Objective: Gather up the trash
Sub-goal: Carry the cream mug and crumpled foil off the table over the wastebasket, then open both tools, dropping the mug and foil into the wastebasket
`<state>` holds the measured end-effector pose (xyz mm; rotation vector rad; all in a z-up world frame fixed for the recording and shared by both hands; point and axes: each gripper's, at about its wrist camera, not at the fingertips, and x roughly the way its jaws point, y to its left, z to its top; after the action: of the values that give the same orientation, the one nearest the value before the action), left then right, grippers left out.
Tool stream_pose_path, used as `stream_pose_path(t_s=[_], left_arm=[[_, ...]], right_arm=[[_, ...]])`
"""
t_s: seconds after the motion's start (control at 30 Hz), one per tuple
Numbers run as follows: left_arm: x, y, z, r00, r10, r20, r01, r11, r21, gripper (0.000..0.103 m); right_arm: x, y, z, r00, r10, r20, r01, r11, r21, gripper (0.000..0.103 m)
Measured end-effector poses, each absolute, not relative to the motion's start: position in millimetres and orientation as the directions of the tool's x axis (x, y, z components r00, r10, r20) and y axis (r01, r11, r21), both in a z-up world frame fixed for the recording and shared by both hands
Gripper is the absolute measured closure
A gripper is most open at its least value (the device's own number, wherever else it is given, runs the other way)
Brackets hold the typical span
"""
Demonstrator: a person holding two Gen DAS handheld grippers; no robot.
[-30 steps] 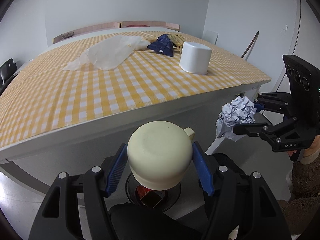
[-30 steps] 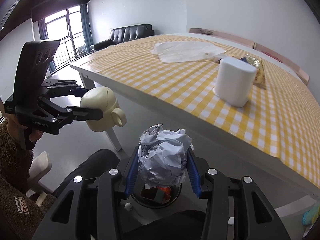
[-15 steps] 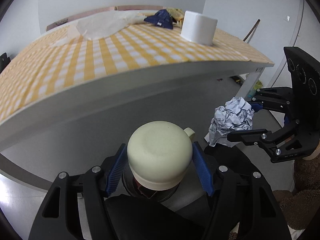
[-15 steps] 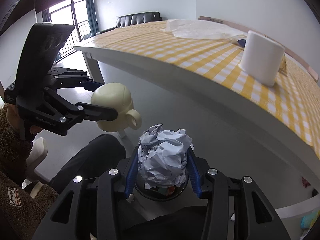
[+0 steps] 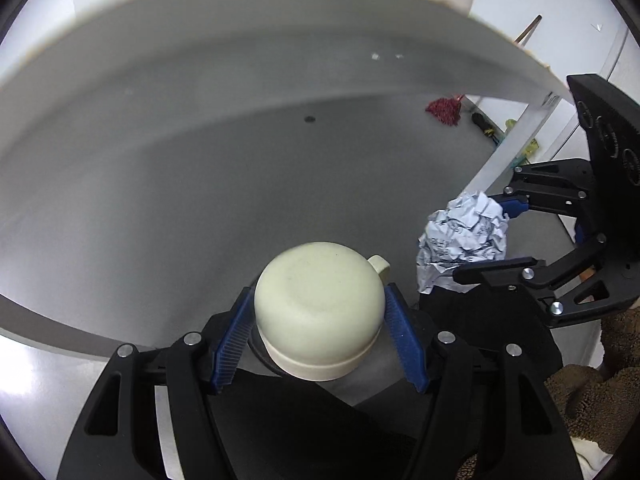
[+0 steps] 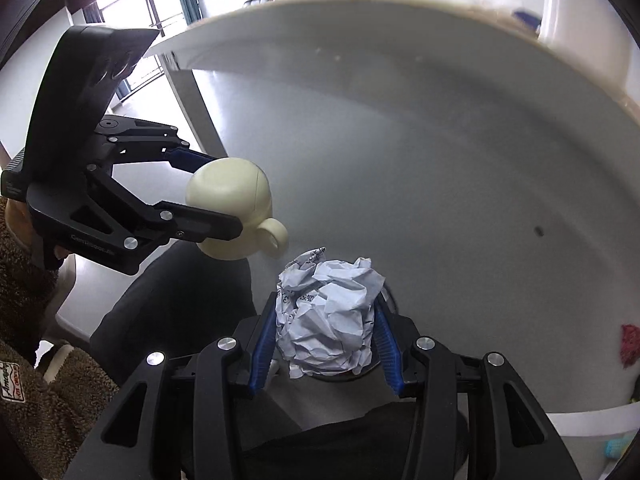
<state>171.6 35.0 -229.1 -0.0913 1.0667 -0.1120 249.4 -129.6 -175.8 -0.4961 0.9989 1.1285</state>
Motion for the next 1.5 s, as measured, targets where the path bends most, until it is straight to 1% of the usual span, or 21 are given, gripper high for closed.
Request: stream_pose_path(t_s=[0.1,0.23,0.37,0.47,0.6,0.7,0.73,0.77,0.87,1.07,1.1,1.13,1.17,1.2,1.23,1.27,1.3,1.37,1.5], left_arm=[[180,41,-248,0.437,-0.142,-0.888,0.032,0.989,-0.142,0.039],[190,50,-272,0.386,-0.181,-0.904,0.018,0.982,-0.189,0.039],[200,52,-296,0.329,-0.191,-0.925,0.005,0.980,-0.200,0.039],[209,50,-314,0.282,-0.171,-0.944,0.003,0.984,-0.178,0.039],[214,48,-336,0.212,-0.175,-0.961,0.001,0.984,-0.179,0.039],[219,50,-361,0.134,-0.221,-0.966,-0.017,0.974,-0.226,0.039],[220,49,-367,0.122,-0.208,-0.971,-0.009,0.978,-0.211,0.039],[221,50,-372,0.112,-0.197,-0.974,-0.011,0.980,-0.199,0.039],[224,54,-379,0.095,-0.229,-0.969,-0.023,0.972,-0.232,0.039],[226,60,-387,0.084,-0.225,-0.971,-0.036,0.973,-0.228,0.038],[225,61,-386,0.088,-0.228,-0.970,-0.044,0.972,-0.233,0.031],[225,63,-384,0.098,-0.229,-0.968,-0.051,0.971,-0.235,0.009],[222,61,-378,0.112,-0.225,-0.968,-0.060,0.971,-0.232,0.004],[221,64,-375,0.126,-0.224,-0.966,-0.070,0.970,-0.234,0.005],[220,68,-372,0.131,-0.235,-0.963,-0.083,0.966,-0.247,0.005],[220,70,-370,0.139,-0.242,-0.960,-0.094,0.962,-0.256,0.005],[218,73,-368,0.145,-0.239,-0.960,-0.102,0.962,-0.255,0.005],[216,73,-367,0.141,-0.232,-0.963,-0.105,0.963,-0.247,0.005],[215,68,-366,0.131,-0.236,-0.963,-0.095,0.964,-0.249,0.005]], right_arm=[[259,-124,-193,0.044,0.493,-0.869,-0.902,0.393,0.177,0.055],[268,-116,-220,0.011,0.453,-0.891,-0.894,0.405,0.194,0.055],[274,-106,-240,-0.025,0.423,-0.906,-0.888,0.406,0.214,0.055],[286,-101,-253,-0.043,0.395,-0.917,-0.886,0.409,0.218,0.055],[291,-93,-269,-0.077,0.373,-0.925,-0.881,0.409,0.238,0.055],[293,-86,-282,-0.103,0.352,-0.930,-0.883,0.398,0.248,0.055],[293,-83,-287,-0.102,0.337,-0.936,-0.889,0.391,0.238,0.055],[294,-83,-289,-0.099,0.328,-0.940,-0.891,0.390,0.230,0.055],[297,-78,-297,-0.120,0.318,-0.940,-0.886,0.393,0.246,0.055],[296,-81,-299,-0.116,0.316,-0.942,-0.890,0.388,0.240,0.052],[293,-84,-296,-0.113,0.317,-0.942,-0.892,0.386,0.237,0.051],[292,-85,-296,-0.111,0.318,-0.942,-0.893,0.385,0.235,0.048],[292,-84,-294,-0.106,0.317,-0.942,-0.893,0.386,0.231,0.045],[291,-85,-294,-0.102,0.316,-0.943,-0.892,0.390,0.227,0.032],[294,-87,-295,-0.106,0.316,-0.943,-0.887,0.398,0.234,0.015],[297,-89,-298,-0.125,0.315,-0.941,-0.877,0.409,0.253,0.007],[300,-91,-299,-0.135,0.309,-0.941,-0.869,0.420,0.262,0.003],[302,-94,-296,-0.105,0.294,-0.950,-0.880,0.418,0.226,0.003],[302,-96,-289,-0.114,0.317,-0.942,-0.874,0.418,0.247,0.003]])
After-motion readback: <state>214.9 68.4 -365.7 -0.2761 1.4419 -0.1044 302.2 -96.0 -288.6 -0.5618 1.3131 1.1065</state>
